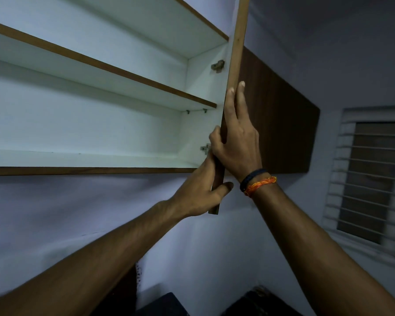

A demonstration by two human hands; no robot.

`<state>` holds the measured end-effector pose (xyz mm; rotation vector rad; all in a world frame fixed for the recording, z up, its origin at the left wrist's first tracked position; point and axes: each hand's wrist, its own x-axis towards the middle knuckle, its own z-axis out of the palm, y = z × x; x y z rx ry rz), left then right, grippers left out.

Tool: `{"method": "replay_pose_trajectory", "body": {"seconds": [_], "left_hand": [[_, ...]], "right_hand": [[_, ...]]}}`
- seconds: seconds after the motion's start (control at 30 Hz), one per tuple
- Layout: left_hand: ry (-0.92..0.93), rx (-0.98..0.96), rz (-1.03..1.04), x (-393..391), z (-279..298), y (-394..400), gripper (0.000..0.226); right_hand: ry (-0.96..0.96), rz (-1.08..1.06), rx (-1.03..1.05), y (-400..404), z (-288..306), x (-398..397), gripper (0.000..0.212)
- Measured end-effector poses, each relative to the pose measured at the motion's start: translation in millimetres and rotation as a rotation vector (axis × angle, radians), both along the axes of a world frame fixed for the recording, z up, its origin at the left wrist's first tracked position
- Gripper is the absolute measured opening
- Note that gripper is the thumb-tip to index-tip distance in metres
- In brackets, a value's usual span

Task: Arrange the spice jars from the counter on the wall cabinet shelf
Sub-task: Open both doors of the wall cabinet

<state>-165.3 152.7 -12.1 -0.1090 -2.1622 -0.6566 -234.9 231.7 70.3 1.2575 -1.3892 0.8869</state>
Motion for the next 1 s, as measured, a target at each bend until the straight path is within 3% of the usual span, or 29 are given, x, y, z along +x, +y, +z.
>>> {"method": "replay_pose_trajectory", "body": {"seconds": [0.3,0.57,0.73,1.0], "left_hand": [[-0.019,-0.231,-0.006,-65.9,4.0,47.0,0.116],[-0.071,-0.256,0.051,-125.2,1.2,76.2,0.125],[-0.074,-0.268,0.007,-156.9,-2.0,76.9,0.119],[-0.141,-0.449,0.047,-213.6,-8.6,77.1,0.102]], "right_hand": [[0.015,-0.172,-0.045,56.2,-2.2,-51.4,0.076],[0.079,-0.39,-0.046,95.7,-6.5,-109.6,0.061],[0.142,-0.569,-0.001,113.6,-8.2,-142.0,0.047],[0.122,-0.899,0.283,137.9,-6.4,-201.6,0.068]]}}
